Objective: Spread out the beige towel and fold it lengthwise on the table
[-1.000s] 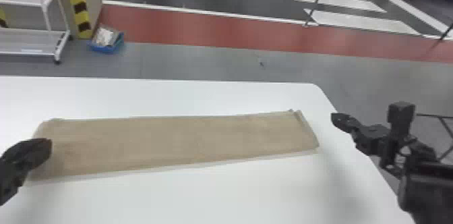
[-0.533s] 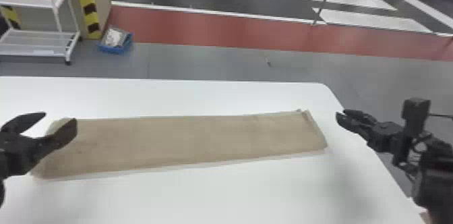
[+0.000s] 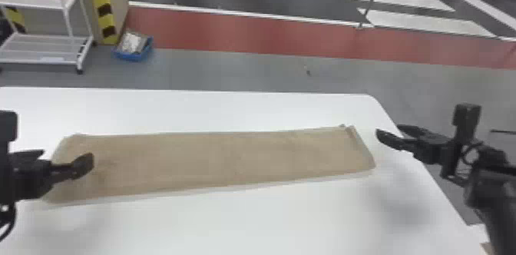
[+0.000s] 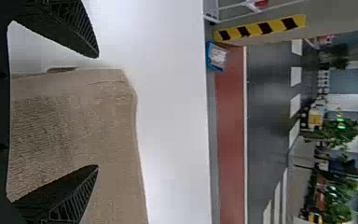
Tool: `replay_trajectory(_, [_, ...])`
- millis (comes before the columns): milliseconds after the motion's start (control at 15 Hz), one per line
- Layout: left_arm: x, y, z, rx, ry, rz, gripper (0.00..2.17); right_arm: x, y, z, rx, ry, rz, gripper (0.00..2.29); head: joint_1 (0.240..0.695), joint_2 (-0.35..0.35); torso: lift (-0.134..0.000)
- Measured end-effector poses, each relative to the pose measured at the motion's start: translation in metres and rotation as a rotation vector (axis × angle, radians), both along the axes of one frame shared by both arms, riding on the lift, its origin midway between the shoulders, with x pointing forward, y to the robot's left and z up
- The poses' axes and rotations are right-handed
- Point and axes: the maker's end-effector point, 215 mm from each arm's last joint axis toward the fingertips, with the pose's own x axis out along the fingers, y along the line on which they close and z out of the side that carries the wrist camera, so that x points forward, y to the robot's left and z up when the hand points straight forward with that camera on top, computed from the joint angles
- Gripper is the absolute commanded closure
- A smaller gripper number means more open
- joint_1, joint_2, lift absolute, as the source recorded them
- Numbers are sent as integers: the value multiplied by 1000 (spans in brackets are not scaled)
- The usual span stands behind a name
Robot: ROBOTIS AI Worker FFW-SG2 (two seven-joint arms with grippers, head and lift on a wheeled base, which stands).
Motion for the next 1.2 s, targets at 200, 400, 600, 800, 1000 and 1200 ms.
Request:
replay_trajectory(200, [-23, -2, -22, -12, 143, 7, 36, 7, 9, -4, 50, 27, 45, 208, 695, -236, -124])
replay_trajectory(400, [-28, -4, -25, -30, 201, 10, 36, 11, 28, -7, 75, 58, 105, 255, 695, -222, -124])
replay_trajectory(600, [-22, -1, -21, -32, 199, 15, 36, 10, 37, -12, 69, 91, 135, 286, 695, -209, -124])
replay_trajectory(800, [-17, 4, -17, -39, 189, 25, 36, 7, 44, -21, 54, 136, 158, 286, 695, -199, -124])
replay_trajectory(1000, [-11, 10, -12, -38, 169, 31, 83, 4, 46, -30, 27, 167, 171, 289, 695, -190, -124])
replay_trajectory(1200, [-5, 17, -11, -41, 153, 39, 83, -2, 49, -38, 19, 188, 188, 289, 695, -179, -124])
